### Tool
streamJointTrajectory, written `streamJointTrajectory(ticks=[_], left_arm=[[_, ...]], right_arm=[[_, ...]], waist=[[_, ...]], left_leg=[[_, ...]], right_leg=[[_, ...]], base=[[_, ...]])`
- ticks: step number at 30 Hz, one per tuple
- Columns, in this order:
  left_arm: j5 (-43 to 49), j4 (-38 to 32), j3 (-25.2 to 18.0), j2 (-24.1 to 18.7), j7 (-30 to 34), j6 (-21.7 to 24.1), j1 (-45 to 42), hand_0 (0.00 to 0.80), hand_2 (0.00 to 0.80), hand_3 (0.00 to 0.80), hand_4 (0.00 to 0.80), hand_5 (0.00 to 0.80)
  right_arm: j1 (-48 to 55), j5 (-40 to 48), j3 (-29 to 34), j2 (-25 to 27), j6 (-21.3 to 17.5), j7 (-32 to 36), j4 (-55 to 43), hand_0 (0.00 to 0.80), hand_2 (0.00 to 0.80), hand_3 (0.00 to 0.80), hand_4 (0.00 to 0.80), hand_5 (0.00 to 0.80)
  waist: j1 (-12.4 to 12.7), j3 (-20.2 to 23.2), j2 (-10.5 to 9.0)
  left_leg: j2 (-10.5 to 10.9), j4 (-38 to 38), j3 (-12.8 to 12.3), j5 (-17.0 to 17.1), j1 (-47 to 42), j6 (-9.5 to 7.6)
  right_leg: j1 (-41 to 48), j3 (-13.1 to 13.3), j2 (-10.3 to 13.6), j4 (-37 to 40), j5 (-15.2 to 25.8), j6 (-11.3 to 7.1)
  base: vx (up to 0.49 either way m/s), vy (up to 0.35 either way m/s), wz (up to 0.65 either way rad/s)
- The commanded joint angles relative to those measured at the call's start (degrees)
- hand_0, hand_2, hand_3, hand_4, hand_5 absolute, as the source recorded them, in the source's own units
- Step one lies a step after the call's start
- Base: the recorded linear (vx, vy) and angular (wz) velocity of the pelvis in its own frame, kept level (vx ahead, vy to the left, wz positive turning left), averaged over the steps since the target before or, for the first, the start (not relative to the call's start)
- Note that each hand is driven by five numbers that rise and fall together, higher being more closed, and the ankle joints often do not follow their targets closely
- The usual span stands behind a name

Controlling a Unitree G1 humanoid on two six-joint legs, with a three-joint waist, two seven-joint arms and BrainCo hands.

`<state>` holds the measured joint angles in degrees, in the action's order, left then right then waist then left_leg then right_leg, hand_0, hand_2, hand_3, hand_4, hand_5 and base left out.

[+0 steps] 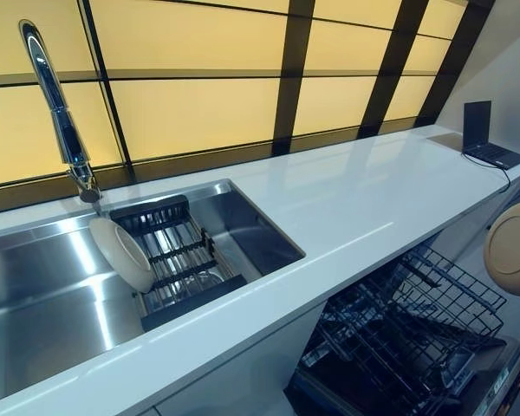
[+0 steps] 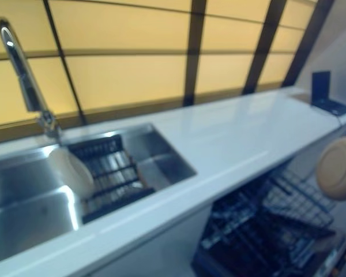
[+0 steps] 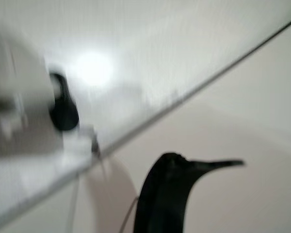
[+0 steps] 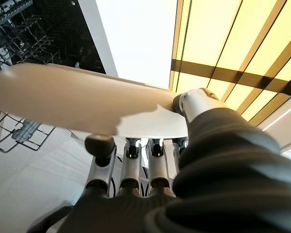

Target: Take plates into dishwasher

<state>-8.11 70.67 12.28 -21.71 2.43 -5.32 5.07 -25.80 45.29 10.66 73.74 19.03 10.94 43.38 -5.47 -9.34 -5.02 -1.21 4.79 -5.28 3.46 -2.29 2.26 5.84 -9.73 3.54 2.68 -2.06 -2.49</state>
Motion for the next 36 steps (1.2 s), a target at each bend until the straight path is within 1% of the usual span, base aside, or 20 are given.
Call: streamJointTrajectory(ticks=[1, 5, 8, 12, 13, 18, 21, 27, 31, 36], left_arm=[[-0.5, 2.4, 0.9, -1.5, -0.3, 1.0, -0.7, 0.0, 0.0, 0.0, 0.0, 0.0], [-0.5, 2.2, 0.4, -1.8, -0.1, 0.8, -1.1, 0.0, 0.0, 0.0, 0.0, 0.0], [-0.4, 1.9, 0.1, -1.8, 0.2, 0.9, -1.2, 0.0, 0.0, 0.0, 0.0, 0.0], [-0.2, 1.5, 0.1, -1.9, 0.2, 0.6, -1.3, 0.0, 0.0, 0.0, 0.0, 0.0], [0.0, 1.4, -0.2, -1.8, 0.2, 0.6, -1.4, 0.0, 0.0, 0.0, 0.0, 0.0], [0.7, 1.3, -0.7, -1.8, 0.0, 0.7, -2.2, 0.0, 0.0, 0.0, 0.0, 0.0], [1.0, 0.8, -1.0, -1.9, -0.1, 0.5, -2.6, 0.0, 0.0, 0.0, 0.0, 0.0], [1.6, 0.3, -1.3, -2.1, 0.4, 0.4, -2.6, 0.0, 0.0, 0.0, 0.0, 0.0], [2.0, -0.2, -1.3, -2.0, 0.6, 0.7, -2.7, 0.0, 0.0, 0.0, 0.0, 0.0], [2.2, -0.6, -1.3, -1.9, 0.4, 0.9, -2.7, 0.0, 0.0, 0.0, 0.0, 0.0]], right_arm=[[-2.8, -3.7, 0.3, 2.3, -4.9, 3.5, 0.1, 0.8, 0.8, 0.8, 0.8, 0.8], [-2.6, -6.2, -1.0, 2.4, -4.3, 7.8, -0.3, 0.8, 0.8, 0.8, 0.8, 0.8], [-2.1, -9.1, -2.0, 1.5, -5.7, 11.9, -1.0, 0.8, 0.8, 0.8, 0.8, 0.8], [-1.8, -10.3, -3.0, 0.9, -6.6, 13.1, -1.9, 0.8, 0.8, 0.8, 0.8, 0.8], [-1.8, -11.8, -3.6, 0.7, -7.9, 13.6, -2.3, 0.8, 0.8, 0.8, 0.8, 0.8], [-2.3, -16.7, -5.9, 0.4, -9.3, 13.9, -3.5, 0.8, 0.8, 0.8, 0.8, 0.8], [-2.0, -19.9, -7.4, -0.1, -10.7, 16.0, -5.4, 0.8, 0.8, 0.8, 0.8, 0.8], [-1.1, -23.6, -9.2, -1.5, -12.5, 17.4, -7.4, 0.8, 0.8, 0.8, 0.8, 0.8], [-0.8, -26.3, -11.1, -3.0, -12.7, 18.3, -8.0, 0.8, 0.8, 0.8, 0.8, 0.8], [-0.2, -28.3, -11.8, -4.2, -12.6, 18.7, -7.4, 0.8, 0.8, 0.8, 0.8, 0.8]], waist=[[2.0, 4.5, -0.97], [2.0, 4.8, -1.14], [2.3, 4.7, -1.35], [2.6, 4.5, -1.55], [2.8, 4.2, -1.64], [3.4, 4.0, -1.76], [3.6, 3.8, -1.73], [3.9, 3.4, -1.61], [4.2, 3.0, -1.4], [4.4, 2.6, -1.28]], left_leg=[[1.5, 0.2, 1.0, -4.0, -1.3, -0.99], [1.8, 0.2, 0.6, -4.2, -1.6, -1.47], [1.8, 0.2, 0.2, -4.5, -1.8, -1.86], [1.8, 0.2, 0.2, -4.4, -1.8, -2.1], [1.8, 0.2, 0.3, -4.5, -1.8, -2.2], [1.8, 0.2, 0.5, -4.4, -1.7, -2.29], [1.9, 0.2, 0.7, -4.2, -1.6, -2.3], [1.9, 0.2, 0.8, -4.1, -1.5, -2.38], [2.0, 0.2, 1.0, -4.0, -1.5, -2.4], [1.9, 0.2, 1.2, -3.9, -1.4, -2.39]], right_leg=[[-4.9, 3.0, -2.9, -1.8, 2.9, -1.45], [-4.7, 3.5, -2.9, -1.8, 2.9, -1.51], [-4.6, 3.4, -2.7, -1.8, 3.1, -1.75], [-4.5, 3.5, -2.8, -1.8, 3.2, -1.79], [-4.3, 3.4, -2.9, -1.7, 3.2, -1.84], [-3.9, 3.1, -2.9, -1.4, 3.3, -1.86], [-3.7, 2.8, -2.8, -1.2, 3.3, -1.82], [-3.5, 2.5, -2.8, -1.1, 3.2, -1.83], [-3.3, 2.3, -2.8, -1.1, 3.1, -1.71], [-3.2, 2.1, -2.8, -1.0, 3.0, -1.67]], base=[[0.001, 0.041, -0.02], [0.012, 0.024, -0.04], [0.0, -0.011, -0.06], [-0.006, -0.023, -0.03], [-0.018, -0.05, -0.02], [-0.003, -0.024, -0.01], [0.0, 0.0, 0.0], [0.0, -0.004, 0.01], [0.005, -0.016, 0.02], [0.0, -0.006, 0.0]])
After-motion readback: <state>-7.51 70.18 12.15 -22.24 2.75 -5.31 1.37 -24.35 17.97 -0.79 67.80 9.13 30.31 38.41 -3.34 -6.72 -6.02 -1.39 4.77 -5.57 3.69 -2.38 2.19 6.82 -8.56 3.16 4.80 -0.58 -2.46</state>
